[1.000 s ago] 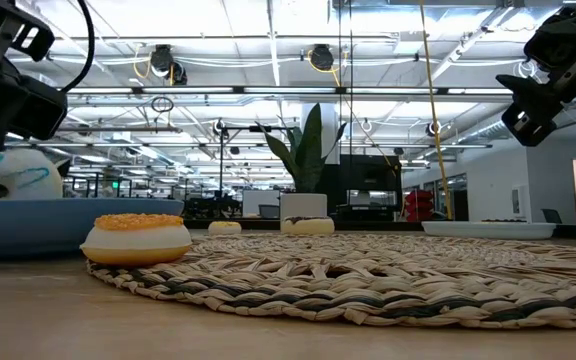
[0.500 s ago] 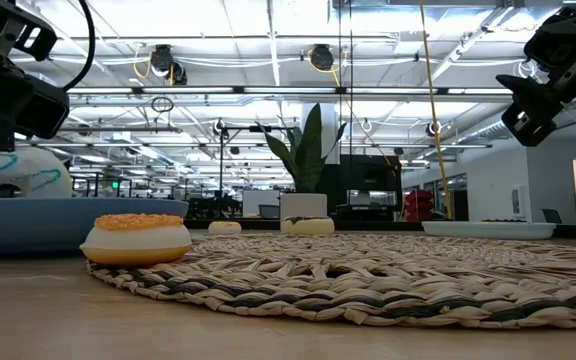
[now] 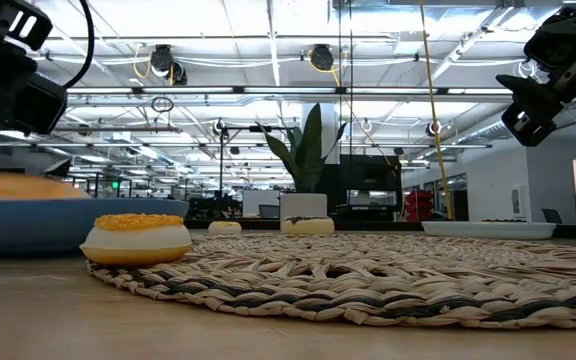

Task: Pick & Place donuts
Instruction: Put the large white donut on the blue plate

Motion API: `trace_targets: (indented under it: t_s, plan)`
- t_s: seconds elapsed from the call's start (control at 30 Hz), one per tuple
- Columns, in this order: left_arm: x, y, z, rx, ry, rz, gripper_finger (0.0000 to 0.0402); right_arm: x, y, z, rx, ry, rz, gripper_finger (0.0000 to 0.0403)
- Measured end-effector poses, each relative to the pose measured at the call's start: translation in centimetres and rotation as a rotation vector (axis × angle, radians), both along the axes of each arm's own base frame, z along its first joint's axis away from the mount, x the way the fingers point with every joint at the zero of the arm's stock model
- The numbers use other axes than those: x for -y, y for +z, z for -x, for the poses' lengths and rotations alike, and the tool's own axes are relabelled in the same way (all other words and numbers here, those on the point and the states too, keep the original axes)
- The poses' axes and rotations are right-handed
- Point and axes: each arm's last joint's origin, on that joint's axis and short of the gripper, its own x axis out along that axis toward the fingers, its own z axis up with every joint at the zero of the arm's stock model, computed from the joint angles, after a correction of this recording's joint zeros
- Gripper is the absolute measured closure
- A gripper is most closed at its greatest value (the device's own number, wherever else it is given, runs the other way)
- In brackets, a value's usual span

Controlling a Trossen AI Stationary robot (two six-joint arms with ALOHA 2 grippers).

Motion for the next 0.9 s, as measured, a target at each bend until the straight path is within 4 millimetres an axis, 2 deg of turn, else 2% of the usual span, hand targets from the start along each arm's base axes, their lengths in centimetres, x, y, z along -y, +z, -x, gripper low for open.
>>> trace_targets:
  t_s: [0.2,0.37,0.5,0.9]
  plan:
    - [0.0,0.1,-0.1,0.007,0.022,0.02,0.021,0.0,0.0,0.0,0.0,0.0,0.0,0.0183]
    - [-0.2,-0.4,0.3,-0.094,0.09,0.06,0.0227,0.0,0.0,0.0,0.0,0.0,0.0,0.0183]
    - [-0.6,-1.0,0.8,-0.161,0.151,-0.005,0.024,0.0,0.0,0.0,0.0,0.0,0.0,0.0183]
    - [-0.7,-1.1,0.5,-0.122,0.207,-0.056,0.0248,0.0,0.0,0.0,0.0,0.0,0.0,0.0183]
